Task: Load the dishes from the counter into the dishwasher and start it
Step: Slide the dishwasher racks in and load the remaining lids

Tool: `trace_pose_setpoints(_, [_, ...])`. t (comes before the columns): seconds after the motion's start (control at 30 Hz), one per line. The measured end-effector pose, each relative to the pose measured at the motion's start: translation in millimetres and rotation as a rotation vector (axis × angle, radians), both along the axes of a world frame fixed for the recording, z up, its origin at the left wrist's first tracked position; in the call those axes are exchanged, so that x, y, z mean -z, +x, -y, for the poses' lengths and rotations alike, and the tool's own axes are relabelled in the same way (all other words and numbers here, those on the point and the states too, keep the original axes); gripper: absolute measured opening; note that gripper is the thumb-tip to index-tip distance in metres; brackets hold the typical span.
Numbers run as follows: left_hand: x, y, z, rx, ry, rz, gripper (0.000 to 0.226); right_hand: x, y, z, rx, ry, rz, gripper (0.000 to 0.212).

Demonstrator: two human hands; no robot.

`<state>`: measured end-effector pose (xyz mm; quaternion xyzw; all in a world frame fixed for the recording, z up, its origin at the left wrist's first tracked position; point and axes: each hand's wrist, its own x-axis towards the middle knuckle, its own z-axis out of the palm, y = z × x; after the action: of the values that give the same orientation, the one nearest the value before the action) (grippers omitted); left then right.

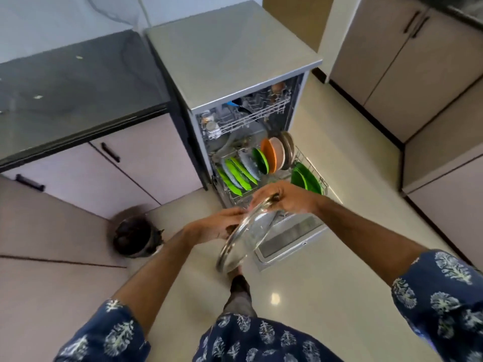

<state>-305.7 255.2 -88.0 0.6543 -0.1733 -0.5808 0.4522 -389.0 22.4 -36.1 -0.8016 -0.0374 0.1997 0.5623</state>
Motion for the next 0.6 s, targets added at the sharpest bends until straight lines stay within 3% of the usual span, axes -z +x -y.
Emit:
trace_pose_setpoints(0.1, [22, 22, 37, -0.042, 0.02, -0.004, 0.03, 21, 11, 32, 0.128, -0.101, 0.027, 0.046])
trace_pose_setpoints(0.23, [63, 54, 75, -0.118, 0.06, 0.091, 0.028, 67, 25, 55, 0.268, -0.182, 0.054, 0.027])
trace_pose_setpoints(0.3, [90, 63, 90, -0.145, 0.089, 0.133, 0.027, 92, 29, 58, 0.52, -0.001, -0.04, 0.044])
trace_pose_setpoints(0.37, [122, 65, 105, -0.166, 0.117, 0.163, 0.028, 119, 32, 61, 0.875, 0.392, -0.194, 0.057])
trace_pose_setpoints(0.4, [139, 64, 111, -0.182, 0.127, 0.174, 0.029, 133, 35, 62, 1.012, 0.575, -0.266, 0.051])
trace_pose_setpoints(0.47, [172, 61, 125, -0.213, 0.134, 0.196, 0.033, 163, 46, 70, 1.15, 0.754, -0.456, 0.04])
trace_pose_setpoints(0.53, [210, 57, 142, -0.233, 0.133, 0.203, 0.035, 201, 57, 83, 1.095, 0.737, -0.624, 0.047])
trace_pose_setpoints(0.6, [243, 55, 154, -0.287, 0.144, 0.213, 0.037, 237, 67, 93, 0.943, 0.592, -0.615, 0.037])
